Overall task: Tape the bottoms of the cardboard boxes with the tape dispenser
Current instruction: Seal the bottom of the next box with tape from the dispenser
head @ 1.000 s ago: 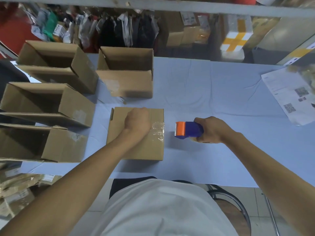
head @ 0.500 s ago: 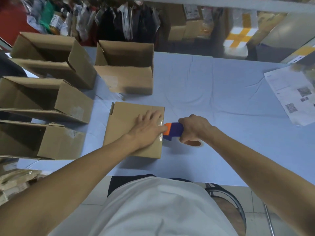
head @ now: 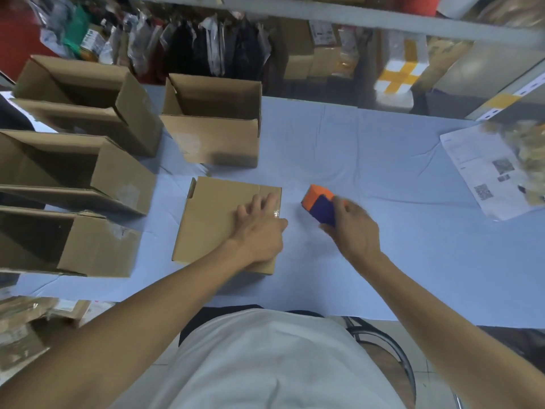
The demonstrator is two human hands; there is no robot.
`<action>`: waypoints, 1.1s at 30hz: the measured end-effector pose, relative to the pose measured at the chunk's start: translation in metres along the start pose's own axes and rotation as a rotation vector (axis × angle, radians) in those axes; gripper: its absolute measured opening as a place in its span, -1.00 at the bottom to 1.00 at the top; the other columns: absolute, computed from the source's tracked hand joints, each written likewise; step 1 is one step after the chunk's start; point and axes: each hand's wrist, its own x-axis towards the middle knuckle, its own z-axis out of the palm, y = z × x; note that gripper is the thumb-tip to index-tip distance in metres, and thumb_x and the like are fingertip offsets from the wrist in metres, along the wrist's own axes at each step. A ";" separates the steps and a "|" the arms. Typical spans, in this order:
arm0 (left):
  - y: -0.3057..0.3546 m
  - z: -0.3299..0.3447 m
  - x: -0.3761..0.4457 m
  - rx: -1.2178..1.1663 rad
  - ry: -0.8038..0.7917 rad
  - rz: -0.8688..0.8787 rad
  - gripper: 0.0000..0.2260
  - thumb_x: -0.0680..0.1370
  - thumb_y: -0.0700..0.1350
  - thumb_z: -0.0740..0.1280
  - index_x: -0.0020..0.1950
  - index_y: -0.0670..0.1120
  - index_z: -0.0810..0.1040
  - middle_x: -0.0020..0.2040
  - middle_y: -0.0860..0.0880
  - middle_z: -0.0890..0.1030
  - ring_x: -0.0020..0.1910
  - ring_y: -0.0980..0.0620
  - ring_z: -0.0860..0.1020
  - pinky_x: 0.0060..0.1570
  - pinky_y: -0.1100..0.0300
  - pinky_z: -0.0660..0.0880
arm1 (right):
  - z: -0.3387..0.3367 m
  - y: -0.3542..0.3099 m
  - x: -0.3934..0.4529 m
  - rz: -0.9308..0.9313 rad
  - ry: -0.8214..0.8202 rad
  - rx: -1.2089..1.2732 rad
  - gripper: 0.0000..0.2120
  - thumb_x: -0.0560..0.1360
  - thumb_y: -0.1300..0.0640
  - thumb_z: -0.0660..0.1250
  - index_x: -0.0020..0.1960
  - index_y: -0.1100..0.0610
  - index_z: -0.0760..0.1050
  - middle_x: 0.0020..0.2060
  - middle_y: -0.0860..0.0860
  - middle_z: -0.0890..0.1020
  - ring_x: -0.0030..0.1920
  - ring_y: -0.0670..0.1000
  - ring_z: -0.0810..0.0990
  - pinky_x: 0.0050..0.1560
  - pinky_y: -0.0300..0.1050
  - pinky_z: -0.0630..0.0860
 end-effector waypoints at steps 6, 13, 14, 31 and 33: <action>0.004 0.023 -0.025 -0.106 0.144 -0.012 -0.79 0.39 -0.15 0.31 -0.02 0.07 0.55 0.49 -0.09 0.21 0.42 -0.16 0.14 0.29 -0.01 0.04 | 0.025 -0.009 -0.003 -0.068 0.065 0.035 -0.71 0.43 0.17 0.43 0.13 0.18 0.54 0.10 0.16 0.52 0.06 0.23 0.49 -0.18 -0.06 0.37; -0.021 0.002 -0.057 -0.339 0.206 0.097 -0.46 0.25 -0.29 0.30 0.22 -0.06 0.48 0.32 0.01 0.42 0.28 -0.09 0.36 0.34 0.04 0.24 | -0.016 -0.075 0.059 -0.451 -0.548 0.526 -0.22 0.41 0.22 0.51 0.51 -0.17 0.28 0.25 -0.03 0.56 0.20 -0.01 0.51 0.28 -0.07 0.43; -0.027 -0.006 -0.062 -0.356 0.222 0.086 -0.47 0.24 -0.30 0.32 0.22 -0.08 0.48 0.31 -0.01 0.42 0.28 -0.09 0.37 0.34 0.04 0.25 | -0.018 -0.082 0.058 -0.448 -0.552 0.592 -0.31 0.41 0.29 0.49 0.46 -0.08 0.38 0.19 -0.03 0.60 0.13 -0.03 0.55 0.26 -0.05 0.46; -0.061 -0.085 -0.060 -0.408 0.259 -0.162 -0.83 0.50 0.16 0.34 -0.02 0.14 0.65 -0.09 0.10 0.58 -0.04 0.04 0.52 -0.08 -0.01 0.51 | -0.078 -0.106 0.012 0.226 -0.532 1.381 -0.81 0.50 0.02 0.41 0.08 0.05 0.65 -0.08 0.03 0.72 -0.09 0.02 0.68 -0.17 -0.21 0.58; -0.060 -0.086 -0.056 -0.424 0.249 -0.162 -0.84 0.48 0.15 0.36 -0.02 0.14 0.65 -0.10 0.11 0.59 -0.05 0.05 0.52 -0.08 -0.01 0.51 | -0.078 -0.111 0.013 0.203 -0.500 1.293 -0.73 0.39 -0.02 0.54 0.06 -0.01 0.65 -0.05 0.06 0.72 -0.06 0.05 0.70 -0.04 -0.10 0.61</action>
